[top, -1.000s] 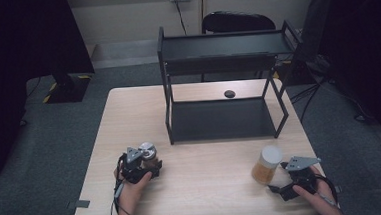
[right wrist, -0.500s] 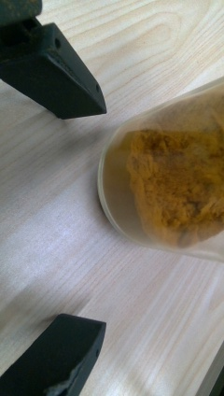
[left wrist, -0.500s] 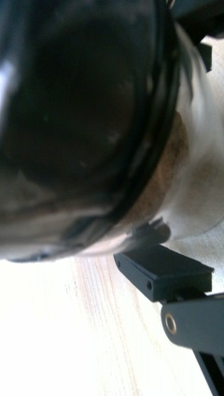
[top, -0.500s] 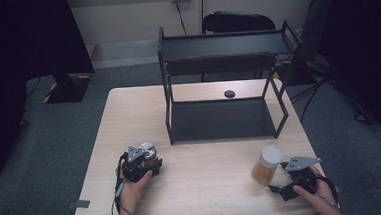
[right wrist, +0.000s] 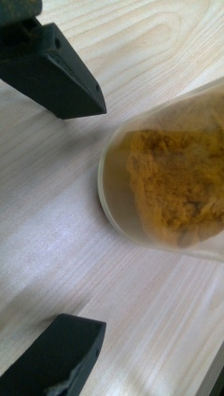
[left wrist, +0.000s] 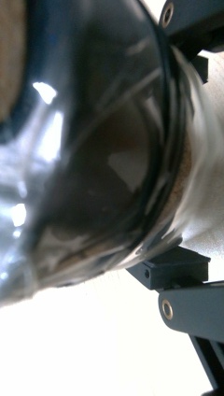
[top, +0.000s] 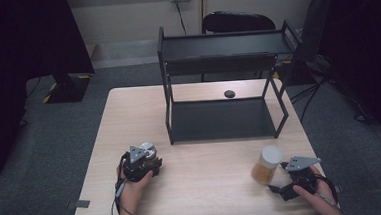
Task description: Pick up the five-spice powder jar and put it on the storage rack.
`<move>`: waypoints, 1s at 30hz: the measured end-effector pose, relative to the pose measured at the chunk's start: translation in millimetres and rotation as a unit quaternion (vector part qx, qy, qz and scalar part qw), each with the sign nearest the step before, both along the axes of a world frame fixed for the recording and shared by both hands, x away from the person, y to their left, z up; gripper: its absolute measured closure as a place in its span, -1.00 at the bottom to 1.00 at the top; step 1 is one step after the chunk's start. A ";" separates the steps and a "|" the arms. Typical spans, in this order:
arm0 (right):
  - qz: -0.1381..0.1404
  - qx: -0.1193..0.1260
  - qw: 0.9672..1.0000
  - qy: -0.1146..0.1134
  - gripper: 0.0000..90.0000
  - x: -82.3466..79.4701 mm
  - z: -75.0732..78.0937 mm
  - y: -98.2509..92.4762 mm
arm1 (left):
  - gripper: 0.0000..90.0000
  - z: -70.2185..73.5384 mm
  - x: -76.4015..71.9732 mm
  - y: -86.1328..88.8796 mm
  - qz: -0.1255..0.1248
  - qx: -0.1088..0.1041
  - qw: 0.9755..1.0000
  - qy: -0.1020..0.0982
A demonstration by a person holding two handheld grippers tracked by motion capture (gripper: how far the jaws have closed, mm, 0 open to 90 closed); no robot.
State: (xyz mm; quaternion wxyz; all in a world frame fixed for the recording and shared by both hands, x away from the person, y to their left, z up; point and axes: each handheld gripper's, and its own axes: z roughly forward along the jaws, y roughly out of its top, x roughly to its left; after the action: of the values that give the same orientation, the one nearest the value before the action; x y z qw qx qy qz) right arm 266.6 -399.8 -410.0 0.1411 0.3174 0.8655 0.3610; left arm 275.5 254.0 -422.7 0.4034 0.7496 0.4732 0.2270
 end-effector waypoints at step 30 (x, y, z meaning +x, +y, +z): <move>0.000 0.000 1.000 0.000 -1.00 0.0 0.0 0.0 | -0.30 17.2 14.0 -24.6 -0.044 -0.003 0.999 0.007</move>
State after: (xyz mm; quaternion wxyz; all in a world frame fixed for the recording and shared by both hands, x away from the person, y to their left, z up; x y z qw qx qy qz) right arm 266.6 -399.8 -410.0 0.1411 0.3173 0.8655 0.3609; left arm 289.4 229.5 -405.4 0.4121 0.7700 0.4430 0.2024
